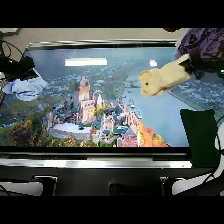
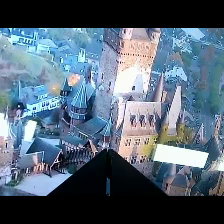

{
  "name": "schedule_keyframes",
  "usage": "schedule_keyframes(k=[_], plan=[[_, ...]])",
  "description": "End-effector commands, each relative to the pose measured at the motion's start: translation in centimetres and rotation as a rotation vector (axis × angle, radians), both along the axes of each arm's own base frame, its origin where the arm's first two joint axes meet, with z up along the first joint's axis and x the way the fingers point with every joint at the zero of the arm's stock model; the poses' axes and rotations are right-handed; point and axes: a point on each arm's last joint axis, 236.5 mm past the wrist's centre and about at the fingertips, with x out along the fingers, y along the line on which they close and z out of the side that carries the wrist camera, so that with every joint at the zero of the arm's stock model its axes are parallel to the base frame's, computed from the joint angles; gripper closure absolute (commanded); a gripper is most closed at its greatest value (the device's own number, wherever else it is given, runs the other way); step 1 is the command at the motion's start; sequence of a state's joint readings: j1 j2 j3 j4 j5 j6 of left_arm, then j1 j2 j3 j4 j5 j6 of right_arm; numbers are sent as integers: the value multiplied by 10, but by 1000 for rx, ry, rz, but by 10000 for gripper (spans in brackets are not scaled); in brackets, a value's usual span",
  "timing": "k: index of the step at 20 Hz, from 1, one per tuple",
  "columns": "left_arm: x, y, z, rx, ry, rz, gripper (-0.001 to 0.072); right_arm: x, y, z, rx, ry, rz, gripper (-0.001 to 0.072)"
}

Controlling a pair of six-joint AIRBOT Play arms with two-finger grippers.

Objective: Fold the clothes and pants, and hang the long-sleeved shirts on hangers.

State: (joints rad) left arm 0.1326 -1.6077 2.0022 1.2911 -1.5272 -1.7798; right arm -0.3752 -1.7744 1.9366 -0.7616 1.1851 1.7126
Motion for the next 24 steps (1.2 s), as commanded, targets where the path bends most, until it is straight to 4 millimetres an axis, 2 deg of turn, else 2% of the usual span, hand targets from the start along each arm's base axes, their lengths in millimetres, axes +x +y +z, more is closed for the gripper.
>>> schedule_keyframes(k=[1, 5, 9, 15, 19, 24], plan=[[-1, 0, 0, 0, 3, 1, 693, -4, -74, 24, -5, 15, -244, 685], [-3, 0, -1, -1, 10, -1, 693, -28, -130, 32, 10, 79, -469, 685], [-11, -1, -4, -1, 49, -12, 693, -51, -157, 53, 17, 109, -663, 685], [-19, -2, -6, -2, 80, -20, 693, -102, -186, 60, -42, 224, -888, 684], [-21, -2, -6, -2, 85, -22, 693, -148, -190, 38, -84, 423, -985, 684], [-24, -3, -7, -2, 98, -27, 693, -207, -185, 15, -220, 685, -941, 682]])
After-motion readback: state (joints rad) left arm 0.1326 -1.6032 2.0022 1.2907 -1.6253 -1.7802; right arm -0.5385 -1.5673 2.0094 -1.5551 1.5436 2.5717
